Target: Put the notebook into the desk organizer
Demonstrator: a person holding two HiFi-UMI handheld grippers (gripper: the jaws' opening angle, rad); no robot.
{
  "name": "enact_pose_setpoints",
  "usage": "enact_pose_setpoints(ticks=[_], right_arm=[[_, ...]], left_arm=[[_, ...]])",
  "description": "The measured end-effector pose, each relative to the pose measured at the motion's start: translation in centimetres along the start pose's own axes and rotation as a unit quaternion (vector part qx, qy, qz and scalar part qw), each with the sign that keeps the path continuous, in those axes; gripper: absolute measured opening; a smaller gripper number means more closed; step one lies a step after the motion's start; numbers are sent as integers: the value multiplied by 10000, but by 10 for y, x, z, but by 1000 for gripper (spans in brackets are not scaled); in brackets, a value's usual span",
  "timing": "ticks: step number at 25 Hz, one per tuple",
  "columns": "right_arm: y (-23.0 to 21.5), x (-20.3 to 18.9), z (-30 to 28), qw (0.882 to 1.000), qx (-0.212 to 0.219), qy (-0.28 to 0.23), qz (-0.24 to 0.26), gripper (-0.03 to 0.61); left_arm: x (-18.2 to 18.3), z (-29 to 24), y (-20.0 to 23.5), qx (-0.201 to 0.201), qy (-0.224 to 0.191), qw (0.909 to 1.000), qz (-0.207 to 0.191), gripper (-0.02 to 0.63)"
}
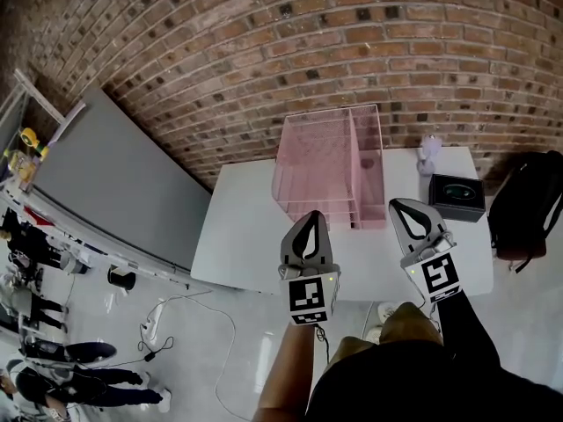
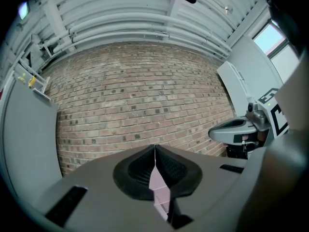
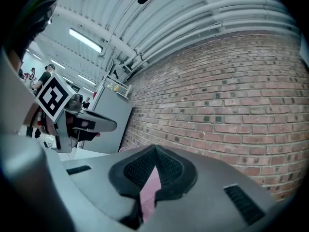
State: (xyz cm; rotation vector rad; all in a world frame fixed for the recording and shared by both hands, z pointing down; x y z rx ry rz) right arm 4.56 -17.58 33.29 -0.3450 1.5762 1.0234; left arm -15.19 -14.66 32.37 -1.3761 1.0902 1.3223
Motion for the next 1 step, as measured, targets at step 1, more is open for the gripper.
enact_pose_setpoints(ticks=[1], right_arm=[[1, 0, 2, 10000, 3, -13, 1, 21]], left_arm=[[1, 2, -2, -14, -22, 10000, 9, 17]])
Point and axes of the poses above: the fingertips, and each gripper's own axes: z backward along the fingers, y to its left, x out of its top, the point moved 7 cm from there along z, backward along the fingers, and after that the axes turned 9 degrees about z, right-handed, at the moved point
